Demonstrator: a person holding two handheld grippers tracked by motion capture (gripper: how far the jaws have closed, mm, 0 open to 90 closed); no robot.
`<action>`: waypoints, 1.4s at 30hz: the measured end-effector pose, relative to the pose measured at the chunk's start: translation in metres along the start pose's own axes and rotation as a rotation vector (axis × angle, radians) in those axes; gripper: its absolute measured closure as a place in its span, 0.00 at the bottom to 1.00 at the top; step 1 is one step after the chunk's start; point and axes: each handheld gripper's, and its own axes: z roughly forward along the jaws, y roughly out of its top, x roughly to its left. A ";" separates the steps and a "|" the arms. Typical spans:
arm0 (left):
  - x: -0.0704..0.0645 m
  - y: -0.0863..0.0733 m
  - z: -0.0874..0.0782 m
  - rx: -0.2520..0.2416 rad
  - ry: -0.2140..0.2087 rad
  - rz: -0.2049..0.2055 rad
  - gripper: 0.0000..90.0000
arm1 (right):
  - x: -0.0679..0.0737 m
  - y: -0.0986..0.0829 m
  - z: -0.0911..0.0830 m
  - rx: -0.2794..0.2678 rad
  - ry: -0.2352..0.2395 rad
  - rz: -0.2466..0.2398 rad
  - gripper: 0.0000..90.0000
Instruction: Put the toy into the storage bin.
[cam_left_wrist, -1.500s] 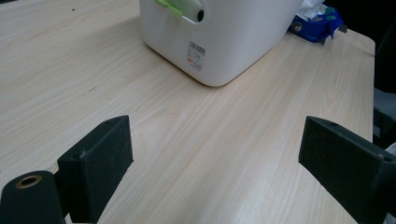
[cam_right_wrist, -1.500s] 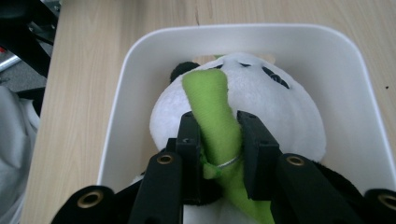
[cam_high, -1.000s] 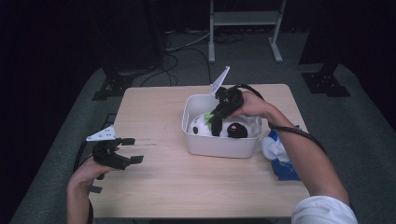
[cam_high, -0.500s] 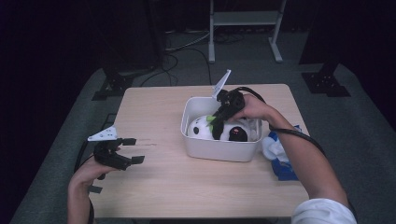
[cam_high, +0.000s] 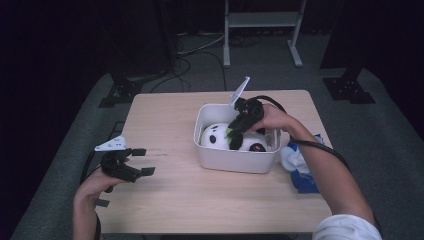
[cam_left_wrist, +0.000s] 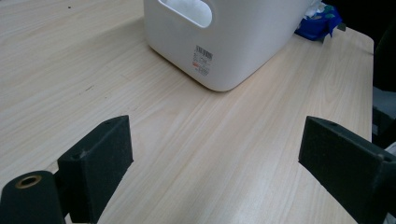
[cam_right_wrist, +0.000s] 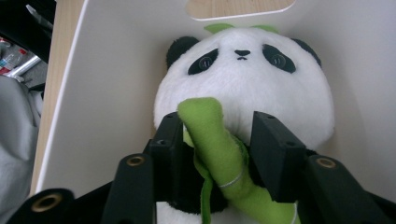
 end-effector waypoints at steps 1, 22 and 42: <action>0.000 0.000 0.000 0.002 0.000 0.002 0.10 | 0.001 -0.001 -0.001 -0.001 0.004 0.007 0.56; -0.002 0.000 0.004 0.014 -0.009 0.004 0.09 | 0.007 -0.013 -0.016 -0.054 -0.027 0.042 0.49; -0.006 0.001 0.008 0.030 -0.010 0.017 0.09 | 0.028 -0.035 -0.062 -0.121 -0.111 0.091 0.42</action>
